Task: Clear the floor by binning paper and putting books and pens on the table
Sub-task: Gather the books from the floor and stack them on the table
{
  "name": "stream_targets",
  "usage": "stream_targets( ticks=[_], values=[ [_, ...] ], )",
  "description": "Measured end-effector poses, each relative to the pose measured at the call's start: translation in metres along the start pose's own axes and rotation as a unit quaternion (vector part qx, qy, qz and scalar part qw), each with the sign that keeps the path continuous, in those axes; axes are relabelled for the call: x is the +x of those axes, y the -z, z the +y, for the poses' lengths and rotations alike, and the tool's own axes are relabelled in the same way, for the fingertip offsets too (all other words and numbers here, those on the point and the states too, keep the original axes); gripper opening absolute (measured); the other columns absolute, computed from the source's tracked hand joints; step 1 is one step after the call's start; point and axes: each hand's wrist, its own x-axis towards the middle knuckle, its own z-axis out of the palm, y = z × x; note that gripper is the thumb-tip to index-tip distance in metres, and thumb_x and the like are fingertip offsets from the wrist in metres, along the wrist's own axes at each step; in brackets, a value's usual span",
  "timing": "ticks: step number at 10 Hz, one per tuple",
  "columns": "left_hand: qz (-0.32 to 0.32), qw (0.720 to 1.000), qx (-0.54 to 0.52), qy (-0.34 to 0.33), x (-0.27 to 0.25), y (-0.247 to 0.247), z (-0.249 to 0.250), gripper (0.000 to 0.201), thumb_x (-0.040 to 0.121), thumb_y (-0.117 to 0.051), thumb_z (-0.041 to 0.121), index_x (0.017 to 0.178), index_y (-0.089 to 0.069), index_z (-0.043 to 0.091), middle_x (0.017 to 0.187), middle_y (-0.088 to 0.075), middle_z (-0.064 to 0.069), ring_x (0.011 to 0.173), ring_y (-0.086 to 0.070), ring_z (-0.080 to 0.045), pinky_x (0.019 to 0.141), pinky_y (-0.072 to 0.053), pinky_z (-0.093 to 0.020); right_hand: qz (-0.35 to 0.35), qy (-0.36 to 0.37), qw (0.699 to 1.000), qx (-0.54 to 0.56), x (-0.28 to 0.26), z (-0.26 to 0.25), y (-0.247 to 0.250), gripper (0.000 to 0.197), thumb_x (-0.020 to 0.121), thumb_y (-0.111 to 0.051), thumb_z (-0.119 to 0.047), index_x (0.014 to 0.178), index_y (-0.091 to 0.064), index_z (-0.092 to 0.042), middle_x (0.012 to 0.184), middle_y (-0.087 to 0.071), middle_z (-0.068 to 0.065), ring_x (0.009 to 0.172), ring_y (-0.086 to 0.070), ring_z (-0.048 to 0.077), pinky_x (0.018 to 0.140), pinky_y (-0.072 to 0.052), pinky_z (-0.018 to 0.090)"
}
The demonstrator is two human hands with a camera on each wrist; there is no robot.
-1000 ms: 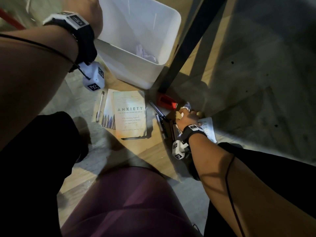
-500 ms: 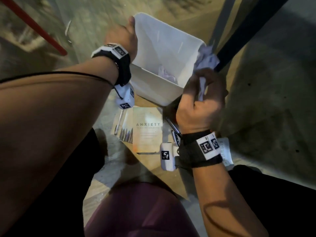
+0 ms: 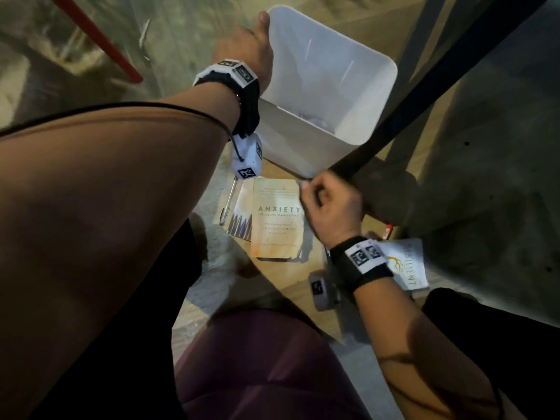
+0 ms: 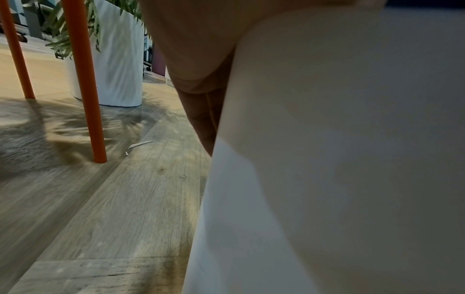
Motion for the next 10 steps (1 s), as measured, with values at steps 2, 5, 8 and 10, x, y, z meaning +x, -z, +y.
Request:
stream_targets(
  ticks=[2,5,8,10],
  values=[
    [-0.017,0.999,0.044,-0.001,0.003,-0.007,-0.005,0.052,0.109,-0.016,0.032,0.146,-0.039,0.004,0.128,-0.056,-0.02,0.114,-0.054,-0.038,0.08,-0.039,-0.039,-0.243,-0.373,0.895,-0.015,-0.071,0.089,-0.08,0.073,0.088,-0.081,-0.038,0.143,-0.042,-0.009,0.139,-0.062,0.009,0.126,-0.062,0.029,0.101,-0.049,0.037],
    [-0.061,0.981,0.162,0.084,-0.011,0.0,0.005,0.044,0.109,-0.016,0.013,0.145,-0.03,-0.009,0.146,-0.036,-0.03,0.135,-0.034,-0.04,0.11,-0.021,-0.042,-0.261,-0.444,0.853,0.085,-0.057,0.114,-0.09,0.042,0.089,-0.082,-0.031,0.124,-0.072,-0.009,0.112,-0.074,0.003,0.1,-0.07,0.024,0.085,-0.058,0.033],
    [-0.146,0.967,0.16,0.131,-0.035,0.013,0.019,0.044,0.108,-0.012,0.006,0.143,-0.011,-0.019,0.15,-0.022,-0.035,0.139,-0.022,-0.043,0.107,-0.008,-0.044,-0.289,-0.412,0.839,0.209,-0.08,0.114,-0.051,0.035,0.084,-0.082,-0.005,0.112,-0.062,-0.005,0.124,-0.073,0.018,0.119,-0.069,0.039,0.104,-0.055,0.055],
    [-0.165,0.962,0.161,0.143,-0.031,0.013,0.019,0.044,0.108,-0.014,0.007,0.143,-0.015,-0.019,0.148,-0.026,-0.037,0.136,-0.026,-0.046,0.109,-0.018,-0.048,-0.477,-0.335,0.812,0.029,-0.094,0.146,-0.021,0.039,0.081,-0.085,0.001,0.112,-0.071,-0.018,0.097,-0.069,-0.007,0.121,-0.065,0.033,0.112,-0.049,0.053]
  ],
)
